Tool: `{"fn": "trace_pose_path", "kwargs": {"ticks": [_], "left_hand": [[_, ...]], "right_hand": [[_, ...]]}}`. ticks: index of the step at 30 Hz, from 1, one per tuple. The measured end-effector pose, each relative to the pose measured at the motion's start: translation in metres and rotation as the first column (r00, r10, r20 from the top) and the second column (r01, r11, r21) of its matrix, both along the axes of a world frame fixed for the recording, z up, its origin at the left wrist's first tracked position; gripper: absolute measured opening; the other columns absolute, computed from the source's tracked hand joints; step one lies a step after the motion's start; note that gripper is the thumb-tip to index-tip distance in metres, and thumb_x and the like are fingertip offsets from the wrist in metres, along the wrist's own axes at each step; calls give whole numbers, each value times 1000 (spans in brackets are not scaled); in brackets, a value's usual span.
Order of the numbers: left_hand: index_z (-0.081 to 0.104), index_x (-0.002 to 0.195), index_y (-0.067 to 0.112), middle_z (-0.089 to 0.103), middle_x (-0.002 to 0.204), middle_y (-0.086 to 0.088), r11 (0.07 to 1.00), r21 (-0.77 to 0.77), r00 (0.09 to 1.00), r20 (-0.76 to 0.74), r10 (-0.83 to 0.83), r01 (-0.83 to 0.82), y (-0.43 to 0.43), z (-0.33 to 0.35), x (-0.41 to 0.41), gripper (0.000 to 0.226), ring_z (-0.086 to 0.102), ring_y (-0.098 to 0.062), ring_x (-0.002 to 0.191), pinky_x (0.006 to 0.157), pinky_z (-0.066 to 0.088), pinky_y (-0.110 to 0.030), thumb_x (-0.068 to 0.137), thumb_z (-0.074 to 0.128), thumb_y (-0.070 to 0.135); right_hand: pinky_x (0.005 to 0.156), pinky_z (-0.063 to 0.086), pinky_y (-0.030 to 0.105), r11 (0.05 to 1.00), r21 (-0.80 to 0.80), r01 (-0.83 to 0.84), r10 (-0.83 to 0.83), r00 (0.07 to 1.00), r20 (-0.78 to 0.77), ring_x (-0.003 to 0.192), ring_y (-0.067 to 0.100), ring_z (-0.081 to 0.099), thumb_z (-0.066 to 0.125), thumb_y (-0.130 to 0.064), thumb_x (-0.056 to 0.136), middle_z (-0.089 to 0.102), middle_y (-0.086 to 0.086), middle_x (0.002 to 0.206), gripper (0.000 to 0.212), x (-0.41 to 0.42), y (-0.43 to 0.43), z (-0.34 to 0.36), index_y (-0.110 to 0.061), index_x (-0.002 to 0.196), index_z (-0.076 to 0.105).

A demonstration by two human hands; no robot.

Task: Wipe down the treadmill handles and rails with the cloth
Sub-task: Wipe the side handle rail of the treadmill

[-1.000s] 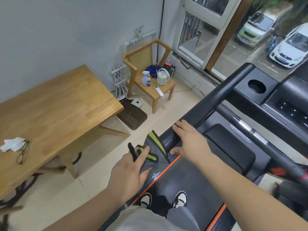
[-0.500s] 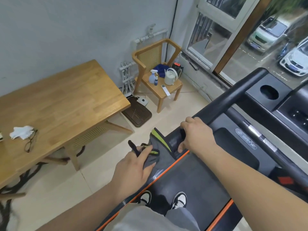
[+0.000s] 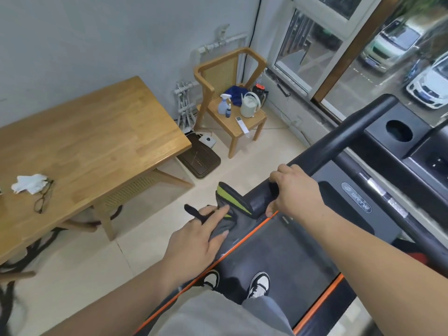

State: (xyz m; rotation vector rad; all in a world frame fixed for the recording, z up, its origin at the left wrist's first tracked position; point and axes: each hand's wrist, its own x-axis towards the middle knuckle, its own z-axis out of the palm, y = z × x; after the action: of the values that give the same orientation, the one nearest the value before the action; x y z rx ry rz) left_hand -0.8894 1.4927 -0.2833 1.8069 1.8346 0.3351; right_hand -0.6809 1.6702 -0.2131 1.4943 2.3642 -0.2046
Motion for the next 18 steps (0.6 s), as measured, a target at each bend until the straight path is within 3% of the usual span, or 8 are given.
{"fn": "trace_pose_path", "kwargs": {"ticks": [2, 5, 7, 9, 11, 14, 16, 18], "left_hand": [[21, 153, 54, 40, 153, 14, 998, -64, 999, 36, 26, -24, 23, -8, 0, 50, 62, -24, 119, 91, 54, -41, 103, 27, 61], [42, 146, 50, 60, 143, 3, 934, -350, 942, 284, 179, -72, 78, -17, 4, 49, 57, -25, 128, 110, 43, -40, 103, 26, 66], [47, 143, 46, 63, 138, 0, 899, -415, 901, 325, 287, -137, 84, -20, 8, 52, 57, -25, 126, 110, 42, -41, 102, 24, 69], [41, 145, 50, 61, 135, -1, 930, -328, 932, 258, 254, -163, 53, -20, 8, 50, 57, -28, 125, 105, 45, -42, 103, 24, 68], [33, 152, 49, 53, 143, 2, 977, -119, 965, 172, 196, -177, 3, -17, 4, 52, 58, -26, 125, 99, 50, -41, 103, 27, 65], [35, 152, 44, 38, 155, 10, 977, 94, 954, 253, 161, -190, -46, -26, 1, 53, 64, -19, 119, 88, 57, -38, 101, 35, 60], [40, 146, 45, 42, 148, 13, 973, 58, 938, 283, 199, -224, -37, -34, -3, 51, 66, -17, 111, 88, 56, -37, 99, 35, 63], [52, 137, 42, 58, 134, 9, 956, -117, 885, 360, 294, -270, -1, -35, -6, 55, 65, -19, 112, 95, 52, -39, 95, 31, 71]], "right_hand": [[60, 38, 31, 1000, -2, 14, -14, 1000, -17, 95, 14, 37, 93, -58, 50, 48, -10, 101, 78, 1, -1, -2, -26, 115, 64], [56, 33, 30, 999, -5, 38, -38, 998, -53, 96, 12, 36, 94, -55, 50, 49, -10, 102, 77, 2, -3, -4, -24, 115, 64], [54, 29, 29, 999, -8, 48, -48, 996, -69, 97, 13, 37, 94, -53, 52, 49, -10, 103, 78, 3, -6, -5, -24, 118, 64], [58, 35, 31, 998, -14, 54, -55, 995, -81, 101, 13, 39, 95, -51, 53, 50, -10, 106, 80, 4, -7, -6, -23, 121, 63], [62, 39, 32, 998, -19, 65, -67, 993, -101, 104, 14, 40, 95, -51, 53, 50, -10, 108, 83, 4, -6, -8, -23, 124, 62], [61, 35, 31, 997, -16, 71, -72, 991, -109, 106, 14, 41, 95, -52, 52, 50, -11, 110, 85, 6, -5, -9, -24, 126, 62], [62, 36, 31, 997, -15, 70, -71, 992, -105, 108, 15, 42, 95, -52, 52, 51, -10, 110, 86, 5, -5, -9, -25, 126, 62], [63, 36, 31, 997, -10, 78, -79, 991, -104, 107, 15, 43, 95, -52, 51, 51, -10, 110, 86, 4, -5, -8, -25, 126, 62]]}}
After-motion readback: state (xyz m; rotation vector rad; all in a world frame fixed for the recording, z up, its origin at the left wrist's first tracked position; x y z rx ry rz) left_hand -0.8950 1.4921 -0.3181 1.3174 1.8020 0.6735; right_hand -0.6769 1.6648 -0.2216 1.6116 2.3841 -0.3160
